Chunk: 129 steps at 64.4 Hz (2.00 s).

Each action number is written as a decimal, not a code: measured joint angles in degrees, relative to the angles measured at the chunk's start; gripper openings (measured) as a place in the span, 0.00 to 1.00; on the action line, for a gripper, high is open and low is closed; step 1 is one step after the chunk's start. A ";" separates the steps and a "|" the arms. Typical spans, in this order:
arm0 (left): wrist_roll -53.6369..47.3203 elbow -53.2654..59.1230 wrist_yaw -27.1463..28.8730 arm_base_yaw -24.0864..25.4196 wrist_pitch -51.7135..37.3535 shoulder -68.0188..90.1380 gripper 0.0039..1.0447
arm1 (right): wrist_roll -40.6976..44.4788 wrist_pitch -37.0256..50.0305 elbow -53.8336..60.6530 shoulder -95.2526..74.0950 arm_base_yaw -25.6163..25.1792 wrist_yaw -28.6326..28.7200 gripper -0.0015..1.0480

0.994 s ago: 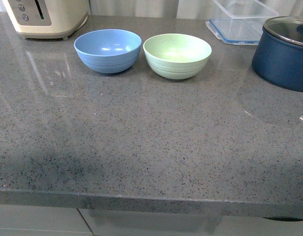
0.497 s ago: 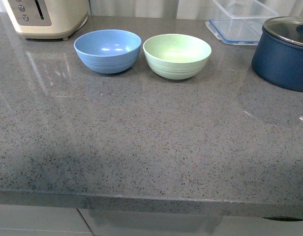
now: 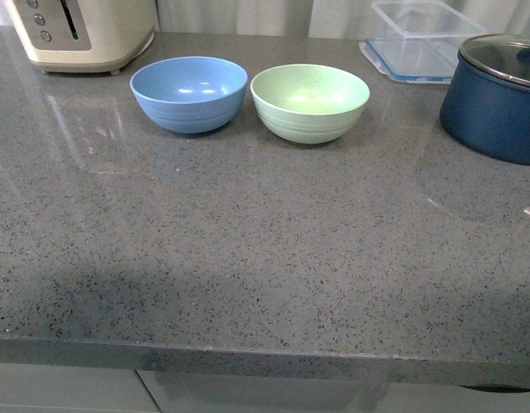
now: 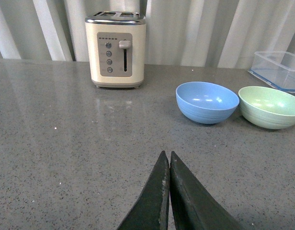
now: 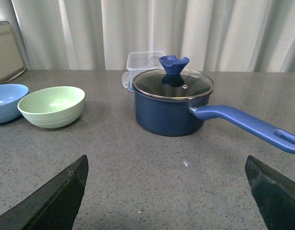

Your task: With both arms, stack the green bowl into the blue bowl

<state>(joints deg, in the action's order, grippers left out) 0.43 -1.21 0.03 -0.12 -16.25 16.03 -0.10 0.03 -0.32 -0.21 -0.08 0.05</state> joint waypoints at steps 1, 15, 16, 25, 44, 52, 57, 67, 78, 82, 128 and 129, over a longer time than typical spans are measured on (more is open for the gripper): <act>0.00 0.00 0.00 0.00 0.39 -0.39 0.03 | 0.00 0.00 0.00 0.00 0.02 0.00 0.90; 0.00 0.00 0.00 0.00 4.07 -4.07 0.03 | 0.00 0.00 0.00 0.00 0.02 0.02 0.90; 0.00 0.00 0.00 0.00 4.37 -4.37 0.03 | 0.00 0.00 0.00 0.00 0.02 0.02 0.90; 0.00 -0.02 0.00 0.00 7.52 -7.45 0.03 | 0.00 0.00 0.00 0.00 0.00 0.00 0.90; -0.02 -0.02 0.00 0.00 16.22 -15.78 0.03 | 0.00 0.00 0.00 0.00 0.02 0.02 0.90; 0.00 -0.02 0.02 0.00 16.22 -15.80 0.19 | 0.00 0.00 0.00 0.00 0.02 0.02 0.90; 0.00 -0.02 0.00 0.00 16.22 -15.80 0.33 | 0.00 -0.02 0.00 -0.04 0.02 0.00 0.90; -0.02 -0.02 -0.04 0.00 16.22 -15.82 0.58 | -3.65 -31.98 -17.16 -26.77 4.74 -8.90 0.90; -0.02 -0.02 0.00 0.00 16.22 -15.82 0.84 | -3.82 -31.15 -27.91 -48.87 8.55 -7.96 0.90; -0.04 -0.02 0.00 0.00 16.22 -15.82 0.95 | -3.69 -29.16 -33.03 -56.11 10.05 -7.48 0.90; -0.13 -0.02 0.00 0.00 16.22 -15.82 0.94 | 5.84 -26.12 -83.45 -106.29 15.56 -2.89 0.90; -0.13 -0.02 0.00 0.00 16.22 -15.82 0.94 | 5.90 -26.21 -84.06 -106.71 15.58 -2.86 0.90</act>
<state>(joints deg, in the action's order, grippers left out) 0.30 -1.23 0.03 -0.12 -0.03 0.21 5.80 -26.17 -84.38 -106.91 15.51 -2.81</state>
